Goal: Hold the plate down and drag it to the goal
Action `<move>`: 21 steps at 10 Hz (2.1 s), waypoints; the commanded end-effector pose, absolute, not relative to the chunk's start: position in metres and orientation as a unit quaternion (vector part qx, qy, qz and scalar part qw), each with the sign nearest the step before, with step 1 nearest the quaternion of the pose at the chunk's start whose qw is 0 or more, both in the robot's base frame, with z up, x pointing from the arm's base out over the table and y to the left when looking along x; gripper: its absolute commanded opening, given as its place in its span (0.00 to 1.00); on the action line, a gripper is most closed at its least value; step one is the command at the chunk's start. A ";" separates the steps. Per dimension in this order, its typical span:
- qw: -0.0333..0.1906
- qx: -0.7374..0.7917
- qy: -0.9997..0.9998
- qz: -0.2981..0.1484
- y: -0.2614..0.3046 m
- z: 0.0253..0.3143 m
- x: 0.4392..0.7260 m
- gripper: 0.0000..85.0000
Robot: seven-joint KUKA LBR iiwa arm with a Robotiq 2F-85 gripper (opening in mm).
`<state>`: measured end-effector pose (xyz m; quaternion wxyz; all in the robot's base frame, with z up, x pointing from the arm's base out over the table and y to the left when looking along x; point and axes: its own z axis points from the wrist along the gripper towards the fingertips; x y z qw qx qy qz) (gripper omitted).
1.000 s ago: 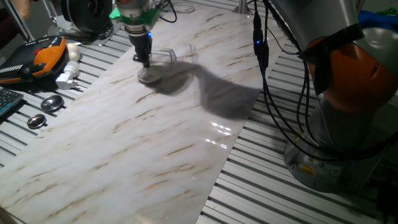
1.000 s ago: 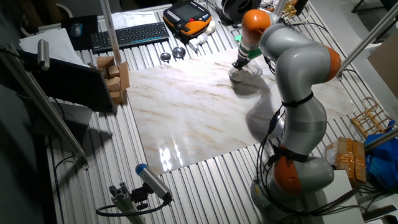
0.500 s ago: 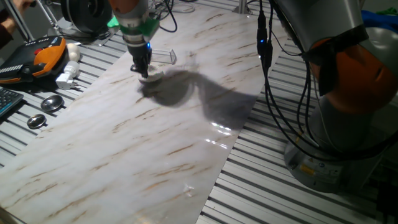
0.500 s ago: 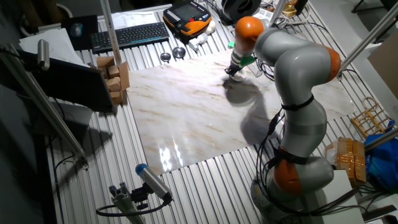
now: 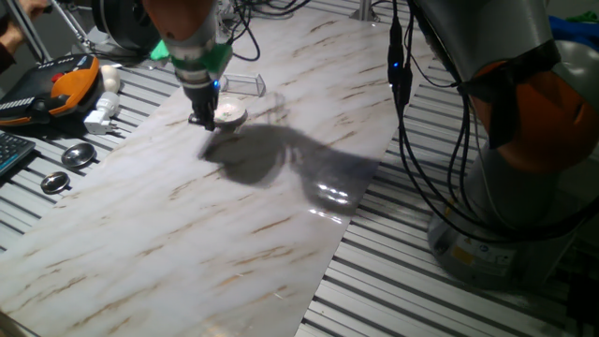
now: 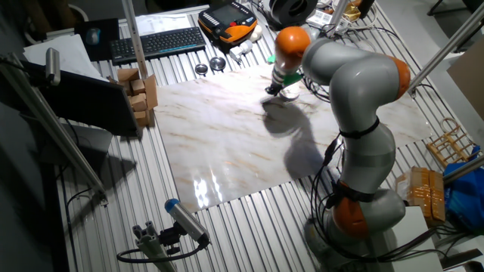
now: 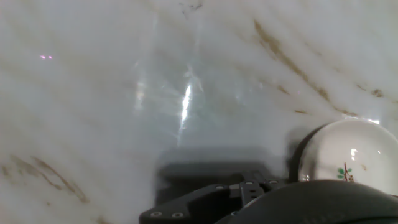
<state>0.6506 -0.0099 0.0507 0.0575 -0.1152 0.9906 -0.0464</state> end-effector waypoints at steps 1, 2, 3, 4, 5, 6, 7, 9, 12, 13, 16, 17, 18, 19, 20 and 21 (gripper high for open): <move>0.059 -0.119 0.990 -0.048 -0.012 0.050 0.651 0.00; 0.058 -0.119 0.990 -0.051 -0.015 0.048 0.651 0.00; 0.058 -0.119 0.990 -0.050 -0.018 0.045 0.651 0.00; 0.060 -0.117 0.990 -0.046 -0.022 0.041 0.651 0.00; 0.060 -0.116 0.990 -0.045 -0.026 0.037 0.651 0.00; 0.061 -0.116 0.990 -0.045 -0.029 0.034 0.651 0.00; 0.062 -0.116 0.990 -0.046 -0.032 0.032 0.651 0.00; 0.062 -0.117 0.990 -0.046 -0.038 0.033 0.652 0.00; 0.064 -0.121 0.989 -0.049 -0.047 0.033 0.652 0.00; 0.064 -0.123 0.989 -0.049 -0.049 0.033 0.653 0.00; 0.063 -0.136 0.988 -0.048 -0.058 0.036 0.656 0.00; 0.064 -0.140 0.987 -0.049 -0.062 0.038 0.657 0.00; 0.066 -0.144 0.986 -0.049 -0.065 0.039 0.659 0.00; 0.066 -0.146 0.986 -0.050 -0.069 0.039 0.660 0.00; 0.068 -0.149 0.985 -0.050 -0.072 0.039 0.661 0.00; 0.069 -0.152 0.985 -0.050 -0.075 0.038 0.662 0.00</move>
